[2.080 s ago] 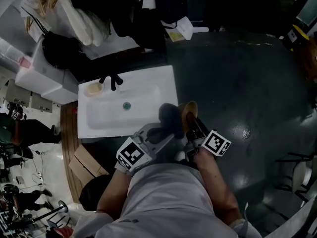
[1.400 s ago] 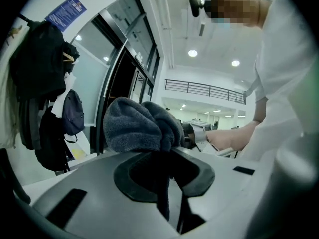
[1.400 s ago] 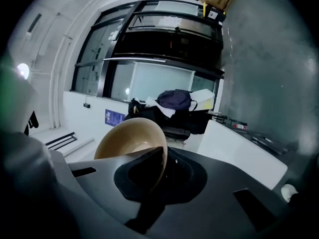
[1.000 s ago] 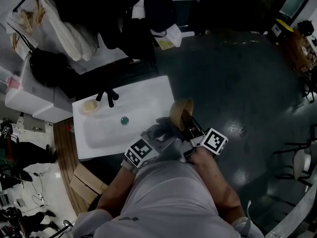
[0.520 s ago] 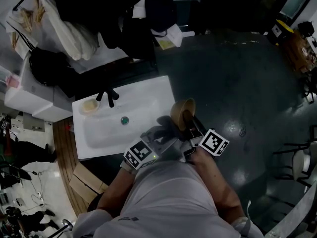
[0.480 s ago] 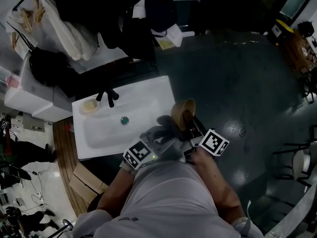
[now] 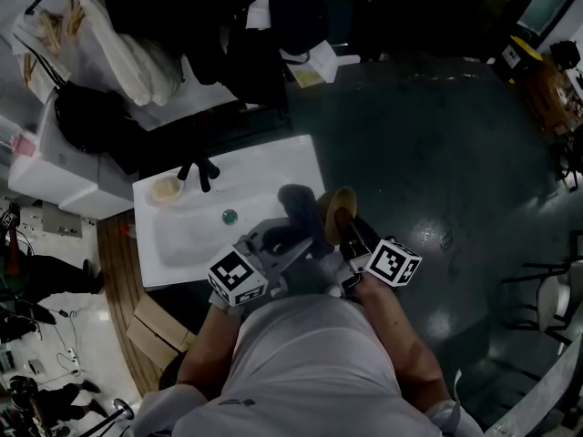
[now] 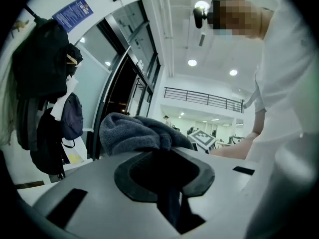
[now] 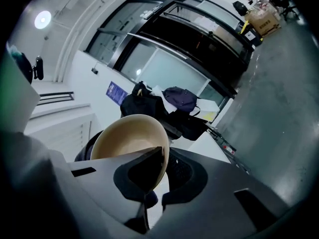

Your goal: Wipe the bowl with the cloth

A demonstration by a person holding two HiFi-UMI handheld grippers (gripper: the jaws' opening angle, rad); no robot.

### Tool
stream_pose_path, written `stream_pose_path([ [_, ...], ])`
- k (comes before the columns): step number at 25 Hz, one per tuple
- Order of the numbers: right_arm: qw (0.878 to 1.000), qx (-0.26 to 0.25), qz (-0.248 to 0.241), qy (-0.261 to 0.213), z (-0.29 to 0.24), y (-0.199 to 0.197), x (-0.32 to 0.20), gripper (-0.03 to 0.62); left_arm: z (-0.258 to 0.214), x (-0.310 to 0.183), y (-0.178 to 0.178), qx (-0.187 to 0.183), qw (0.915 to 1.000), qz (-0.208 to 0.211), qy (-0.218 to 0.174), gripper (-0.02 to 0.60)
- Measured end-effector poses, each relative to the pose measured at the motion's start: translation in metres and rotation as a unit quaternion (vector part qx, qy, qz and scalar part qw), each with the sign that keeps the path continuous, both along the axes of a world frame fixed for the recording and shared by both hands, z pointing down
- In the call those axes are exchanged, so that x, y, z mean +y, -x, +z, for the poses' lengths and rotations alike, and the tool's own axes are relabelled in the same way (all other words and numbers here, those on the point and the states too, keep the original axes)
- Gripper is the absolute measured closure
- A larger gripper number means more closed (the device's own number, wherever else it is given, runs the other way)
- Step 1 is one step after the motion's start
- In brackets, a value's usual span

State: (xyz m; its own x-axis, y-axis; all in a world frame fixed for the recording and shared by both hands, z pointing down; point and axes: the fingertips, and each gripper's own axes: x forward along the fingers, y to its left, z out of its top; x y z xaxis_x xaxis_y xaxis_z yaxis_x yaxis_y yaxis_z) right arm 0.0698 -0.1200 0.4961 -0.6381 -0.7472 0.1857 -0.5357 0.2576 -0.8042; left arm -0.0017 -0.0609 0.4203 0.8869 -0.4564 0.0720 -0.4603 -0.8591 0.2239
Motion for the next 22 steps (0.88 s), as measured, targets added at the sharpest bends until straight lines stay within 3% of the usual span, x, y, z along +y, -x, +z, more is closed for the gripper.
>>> stream_pose_path([
  [9,0.991,0.086,-0.082,-0.064,-0.004,0.018,0.017,0.562,-0.02,-0.009,0.015,0.029,0.9995,0.002,-0.007,0.512],
  [13,0.975,0.134,-0.13,-0.121,-0.013,0.031,0.029,0.563,-0.022,-0.014,0.023,0.033,0.9994,-0.002,-0.008,0.512],
  [22,0.944,0.155,-0.214,-0.198,-0.031,0.064,0.054,0.563,-0.027,-0.016,0.022,0.05,0.9986,0.016,0.007,0.512],
])
